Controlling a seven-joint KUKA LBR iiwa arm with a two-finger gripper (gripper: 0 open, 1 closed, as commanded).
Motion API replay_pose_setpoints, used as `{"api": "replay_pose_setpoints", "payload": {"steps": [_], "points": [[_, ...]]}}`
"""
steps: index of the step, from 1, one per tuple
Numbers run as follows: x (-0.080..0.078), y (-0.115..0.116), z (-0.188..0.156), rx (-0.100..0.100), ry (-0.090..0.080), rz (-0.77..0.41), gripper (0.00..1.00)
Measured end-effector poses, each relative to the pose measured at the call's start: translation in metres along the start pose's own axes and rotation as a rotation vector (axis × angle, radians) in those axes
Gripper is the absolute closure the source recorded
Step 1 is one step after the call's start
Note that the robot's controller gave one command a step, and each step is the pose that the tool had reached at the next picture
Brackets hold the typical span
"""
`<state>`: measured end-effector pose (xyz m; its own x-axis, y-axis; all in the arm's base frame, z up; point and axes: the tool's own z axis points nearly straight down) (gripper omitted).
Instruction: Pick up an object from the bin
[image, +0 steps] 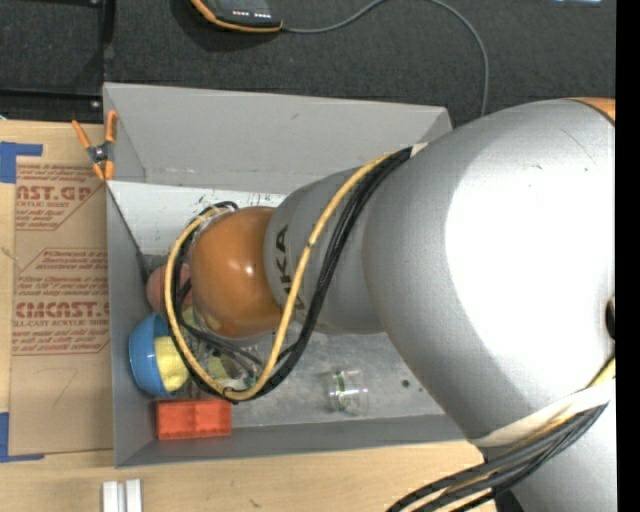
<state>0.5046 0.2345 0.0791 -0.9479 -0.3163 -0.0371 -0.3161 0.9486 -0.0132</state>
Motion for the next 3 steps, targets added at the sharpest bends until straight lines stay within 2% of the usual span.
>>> {"api": "replay_pose_setpoints", "payload": {"steps": [2, 3], "points": [[0.0, 0.0, -0.002, 0.003, -0.001, -0.009, 1.0], [0.004, 0.002, -0.018, 0.0, 0.012, -0.009, 1.0]]}}
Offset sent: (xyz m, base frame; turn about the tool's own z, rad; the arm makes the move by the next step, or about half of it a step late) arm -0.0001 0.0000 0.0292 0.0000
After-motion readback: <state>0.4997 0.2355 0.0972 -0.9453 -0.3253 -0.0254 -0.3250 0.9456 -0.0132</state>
